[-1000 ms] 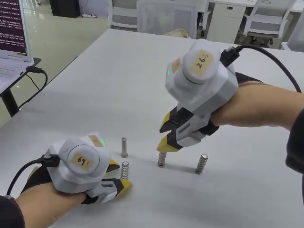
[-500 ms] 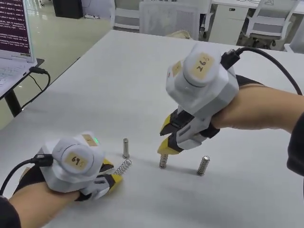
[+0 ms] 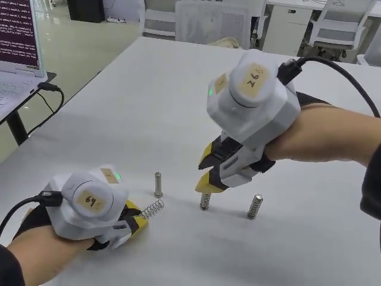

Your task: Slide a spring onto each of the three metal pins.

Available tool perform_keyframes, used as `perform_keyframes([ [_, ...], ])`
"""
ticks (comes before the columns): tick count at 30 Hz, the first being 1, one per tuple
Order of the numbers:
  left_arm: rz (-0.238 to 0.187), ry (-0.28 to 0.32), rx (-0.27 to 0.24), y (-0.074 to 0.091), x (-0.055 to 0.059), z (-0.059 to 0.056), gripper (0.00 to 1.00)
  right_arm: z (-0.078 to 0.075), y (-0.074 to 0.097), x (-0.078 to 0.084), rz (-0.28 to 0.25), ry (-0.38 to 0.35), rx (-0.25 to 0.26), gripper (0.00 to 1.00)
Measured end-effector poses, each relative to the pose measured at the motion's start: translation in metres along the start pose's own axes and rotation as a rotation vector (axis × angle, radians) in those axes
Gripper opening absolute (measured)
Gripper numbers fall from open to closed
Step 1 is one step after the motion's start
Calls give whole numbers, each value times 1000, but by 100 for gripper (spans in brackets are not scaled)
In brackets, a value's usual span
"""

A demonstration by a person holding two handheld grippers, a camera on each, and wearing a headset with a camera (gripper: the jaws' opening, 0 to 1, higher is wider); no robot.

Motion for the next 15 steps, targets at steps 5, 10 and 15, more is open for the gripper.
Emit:
perform_keyframes([
  [5, -20, 5, 41, 11, 6, -4, 3, 7, 0, -2, -21, -1, -25, 20],
  [10, -38, 8, 103, 21, 10, -11, 2, 14, -2, 0, -20, 0, -39, 20],
  [15, -57, -3, 163, 31, 8, -21, 2, 28, -5, 2, -33, -4, -70, 20],
])
Point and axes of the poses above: the centre of the closed fingertips' face, and the gripper's own axes: y roughly backward along the fingers, z roughly to its left, x roughly out of its underside, the point moved 8 cm from there along y, roughly backward along the fingers, and after that the axes turned 6 degrees about z, right-handed, at the moved point
